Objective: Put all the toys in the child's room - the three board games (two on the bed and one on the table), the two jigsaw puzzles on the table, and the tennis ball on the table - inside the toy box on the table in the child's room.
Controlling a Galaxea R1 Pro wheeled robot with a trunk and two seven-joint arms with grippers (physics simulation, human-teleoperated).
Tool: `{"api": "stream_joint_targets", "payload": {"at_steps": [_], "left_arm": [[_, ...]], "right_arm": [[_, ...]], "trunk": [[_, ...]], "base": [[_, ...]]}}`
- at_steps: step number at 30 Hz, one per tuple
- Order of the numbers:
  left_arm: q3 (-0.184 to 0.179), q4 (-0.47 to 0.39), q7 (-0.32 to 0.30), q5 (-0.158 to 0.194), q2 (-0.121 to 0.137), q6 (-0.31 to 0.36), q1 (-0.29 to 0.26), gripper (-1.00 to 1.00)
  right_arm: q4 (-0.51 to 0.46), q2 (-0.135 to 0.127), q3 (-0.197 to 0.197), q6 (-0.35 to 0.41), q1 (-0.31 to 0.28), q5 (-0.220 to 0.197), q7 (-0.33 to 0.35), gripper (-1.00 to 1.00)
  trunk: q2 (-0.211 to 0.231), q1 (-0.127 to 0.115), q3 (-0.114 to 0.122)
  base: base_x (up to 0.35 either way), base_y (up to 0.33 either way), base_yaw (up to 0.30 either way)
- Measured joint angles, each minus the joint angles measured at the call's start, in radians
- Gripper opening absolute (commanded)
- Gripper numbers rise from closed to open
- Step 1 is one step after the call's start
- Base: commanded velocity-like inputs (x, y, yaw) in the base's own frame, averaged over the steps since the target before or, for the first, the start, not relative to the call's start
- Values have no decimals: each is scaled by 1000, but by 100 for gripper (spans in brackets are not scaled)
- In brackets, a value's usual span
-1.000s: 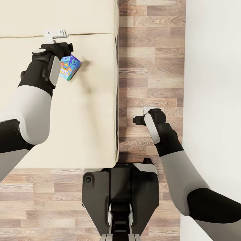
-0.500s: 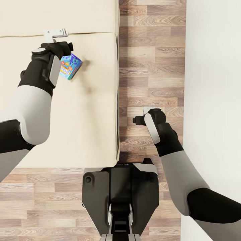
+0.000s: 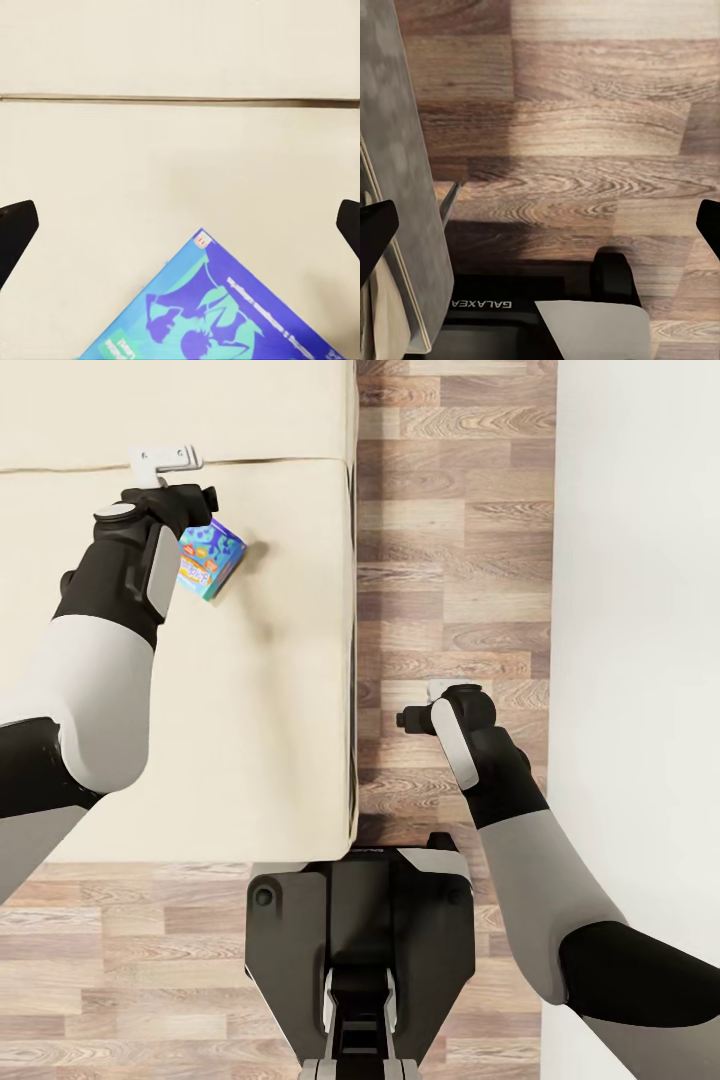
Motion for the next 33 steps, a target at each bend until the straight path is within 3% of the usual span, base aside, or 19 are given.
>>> {"api": "stream_joint_targets", "payload": {"at_steps": [33], "left_arm": [[2,0,-1,0,6,-4,1,100]], "right_arm": [[0,0,0,0,0,0,0,100]], "trunk": [[0,0,-2]], "base": [[2,1,0]]}}
